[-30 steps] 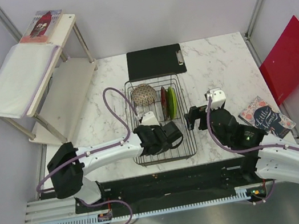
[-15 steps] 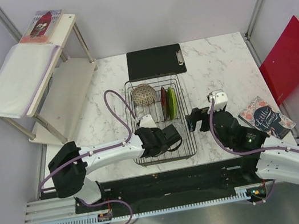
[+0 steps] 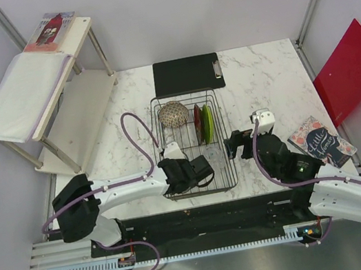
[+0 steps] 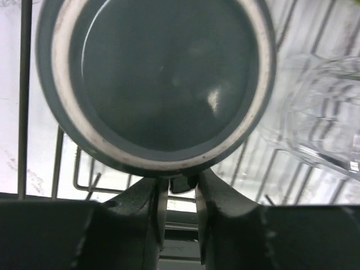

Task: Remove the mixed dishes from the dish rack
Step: Pick up the cup from the dish rack.

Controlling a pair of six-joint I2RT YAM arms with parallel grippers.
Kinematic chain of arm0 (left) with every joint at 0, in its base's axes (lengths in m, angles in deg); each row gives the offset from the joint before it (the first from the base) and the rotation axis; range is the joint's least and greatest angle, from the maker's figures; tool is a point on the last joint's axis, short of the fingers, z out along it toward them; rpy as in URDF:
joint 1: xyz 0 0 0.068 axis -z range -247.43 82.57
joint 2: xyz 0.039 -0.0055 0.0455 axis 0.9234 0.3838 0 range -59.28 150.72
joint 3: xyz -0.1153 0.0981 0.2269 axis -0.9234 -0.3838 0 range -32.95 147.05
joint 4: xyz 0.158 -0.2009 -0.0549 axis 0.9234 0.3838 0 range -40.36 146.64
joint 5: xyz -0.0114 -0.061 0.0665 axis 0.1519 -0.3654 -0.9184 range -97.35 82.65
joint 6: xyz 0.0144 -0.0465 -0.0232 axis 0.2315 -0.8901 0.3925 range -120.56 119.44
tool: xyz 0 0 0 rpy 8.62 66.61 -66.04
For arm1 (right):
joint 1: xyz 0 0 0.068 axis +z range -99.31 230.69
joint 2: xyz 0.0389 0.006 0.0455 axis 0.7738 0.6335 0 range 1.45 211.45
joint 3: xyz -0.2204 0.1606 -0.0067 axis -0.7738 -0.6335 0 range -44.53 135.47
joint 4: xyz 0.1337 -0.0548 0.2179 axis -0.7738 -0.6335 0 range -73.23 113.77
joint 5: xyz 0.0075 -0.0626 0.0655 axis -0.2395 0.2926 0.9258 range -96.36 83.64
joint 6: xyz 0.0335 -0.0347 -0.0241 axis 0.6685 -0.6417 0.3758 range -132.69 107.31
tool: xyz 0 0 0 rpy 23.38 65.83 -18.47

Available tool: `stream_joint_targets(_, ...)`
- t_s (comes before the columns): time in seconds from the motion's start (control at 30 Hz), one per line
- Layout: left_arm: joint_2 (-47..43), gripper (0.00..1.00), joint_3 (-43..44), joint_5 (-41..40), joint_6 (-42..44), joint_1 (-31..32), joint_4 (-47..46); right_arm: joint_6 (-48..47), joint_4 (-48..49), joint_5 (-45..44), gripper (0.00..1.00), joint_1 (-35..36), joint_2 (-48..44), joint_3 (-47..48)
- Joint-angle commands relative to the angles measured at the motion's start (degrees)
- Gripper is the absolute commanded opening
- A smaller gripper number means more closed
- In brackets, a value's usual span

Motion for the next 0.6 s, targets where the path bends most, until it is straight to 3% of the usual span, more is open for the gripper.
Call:
stream_joint_targets(0.0, 3.6, 0.38, -1.4, 0.7, -0.3, -0.1, 3.8, 0.9, 1.5, -0.1, 0.98, 0.0, 0.4, -0.4)
stream_joint_targets(0.17, 5.7, 0.42, -0.3, 1.7, 0.6, -0.3, 3.8, 0.9, 1.5, -0.4, 0.98, 0.0, 0.5, -0.8)
stream_joint_targets(0.23, 5.8, 0.38, -0.1, 1.8, 0.6, -0.3, 3.8, 0.8, 1.6, -0.6, 0.98, 0.1, 0.5, -0.9)
stream_joint_targets(0.37, 5.1, 0.13, 0.1, 1.4, 0.9, -0.4, 3.8, 0.6, 1.7, -0.8, 0.98, 0.0, 0.5, -1.0)
stream_joint_targets(0.5, 3.8, 0.02, 0.2, 0.7, 1.6, -0.3, 3.9, 0.5, 1.9, -0.9, 0.98, 0.0, 0.9, -0.9)
stream_joint_targets(0.57, 3.2, 0.02, 0.2, 0.4, 1.9, -0.3, 3.9, 0.5, 1.9, -0.7, 0.98, 0.0, 0.9, -0.8)
